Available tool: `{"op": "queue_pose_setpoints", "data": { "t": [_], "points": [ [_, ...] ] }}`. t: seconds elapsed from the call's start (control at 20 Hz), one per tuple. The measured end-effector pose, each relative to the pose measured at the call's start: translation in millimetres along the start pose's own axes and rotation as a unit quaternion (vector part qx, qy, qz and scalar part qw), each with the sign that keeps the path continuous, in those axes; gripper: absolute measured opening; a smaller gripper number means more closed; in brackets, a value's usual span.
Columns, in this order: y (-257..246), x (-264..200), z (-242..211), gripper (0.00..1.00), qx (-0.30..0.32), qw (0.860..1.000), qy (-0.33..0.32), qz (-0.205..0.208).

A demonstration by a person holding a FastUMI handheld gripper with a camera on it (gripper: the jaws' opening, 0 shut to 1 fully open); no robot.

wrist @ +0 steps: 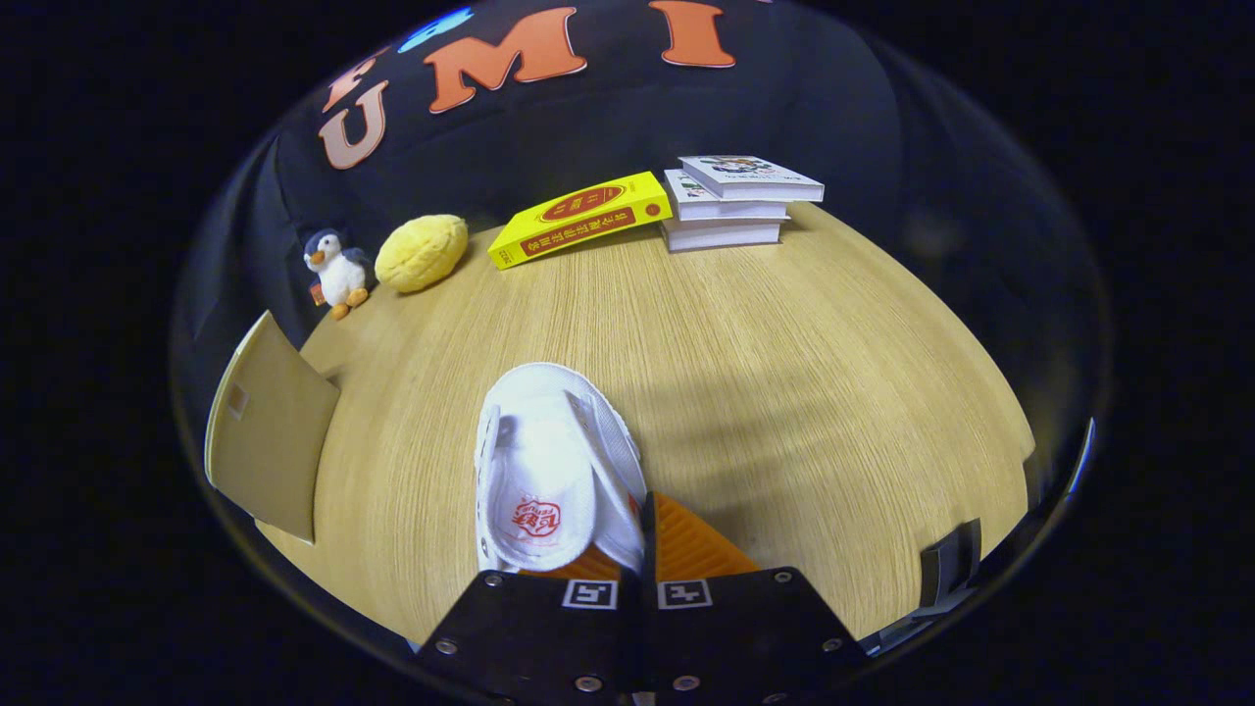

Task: Open the storage box then place both shoes into the box .Put the left shoe in first, then the right shoe, with the right side of both shoes facing outward in a uniform manner.

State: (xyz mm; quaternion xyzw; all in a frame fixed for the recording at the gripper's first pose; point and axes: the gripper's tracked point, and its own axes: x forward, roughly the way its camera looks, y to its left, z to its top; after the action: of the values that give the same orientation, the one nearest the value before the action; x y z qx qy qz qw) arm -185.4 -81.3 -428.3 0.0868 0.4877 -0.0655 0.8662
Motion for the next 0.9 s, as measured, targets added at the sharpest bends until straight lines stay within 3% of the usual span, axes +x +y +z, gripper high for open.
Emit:
{"op": "queue_pose_setpoints", "data": {
  "t": [0.45,0.9],
  "points": [
    [35.4,-36.6,52.7,0.01,0.004,1.000,-0.021,0.011],
    [125.9,-78.3,96.4,0.01,-0.009,0.999,-0.041,0.012]
  ]
}}
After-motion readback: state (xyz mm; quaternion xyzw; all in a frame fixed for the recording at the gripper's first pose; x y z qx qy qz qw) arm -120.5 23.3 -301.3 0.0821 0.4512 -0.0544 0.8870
